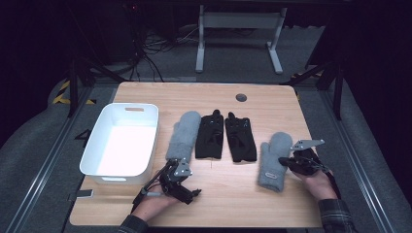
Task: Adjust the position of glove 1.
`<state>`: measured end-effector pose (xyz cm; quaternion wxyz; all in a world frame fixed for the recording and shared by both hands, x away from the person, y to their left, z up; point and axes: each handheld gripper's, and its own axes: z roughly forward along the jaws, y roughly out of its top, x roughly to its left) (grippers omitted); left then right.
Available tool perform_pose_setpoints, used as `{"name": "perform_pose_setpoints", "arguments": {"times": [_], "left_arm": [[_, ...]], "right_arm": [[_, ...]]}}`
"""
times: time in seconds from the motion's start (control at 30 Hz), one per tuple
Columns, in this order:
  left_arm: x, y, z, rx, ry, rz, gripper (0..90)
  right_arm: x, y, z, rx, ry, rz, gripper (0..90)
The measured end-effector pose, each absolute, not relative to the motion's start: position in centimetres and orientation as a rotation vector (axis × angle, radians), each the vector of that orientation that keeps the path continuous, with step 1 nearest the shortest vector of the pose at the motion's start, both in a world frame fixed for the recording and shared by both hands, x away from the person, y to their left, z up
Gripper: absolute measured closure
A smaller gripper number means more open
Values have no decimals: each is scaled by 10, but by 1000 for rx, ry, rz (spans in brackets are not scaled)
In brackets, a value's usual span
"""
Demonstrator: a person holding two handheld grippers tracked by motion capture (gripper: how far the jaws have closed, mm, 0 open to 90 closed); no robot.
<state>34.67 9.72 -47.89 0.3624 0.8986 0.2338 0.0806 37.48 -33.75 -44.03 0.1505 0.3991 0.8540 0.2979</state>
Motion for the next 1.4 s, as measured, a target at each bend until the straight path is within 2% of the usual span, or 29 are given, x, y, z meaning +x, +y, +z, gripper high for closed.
{"name": "perform_pose_setpoints", "arguments": {"times": [0.33, 0.87, 1.13, 1.4], "left_arm": [[347, 97, -479, 2314, 602, 208, 7], [347, 97, -479, 2315, 602, 210, 7], [347, 97, -479, 2315, 602, 212, 7], [347, 97, -479, 2315, 603, 211, 7]], "right_arm": [[340, -327, -442, 1102, 2502, 877, 900], [316, -289, -444, 977, 2605, 927, 900], [303, -296, -436, 953, 2561, 978, 900], [287, -293, -442, 917, 2613, 996, 900]]}}
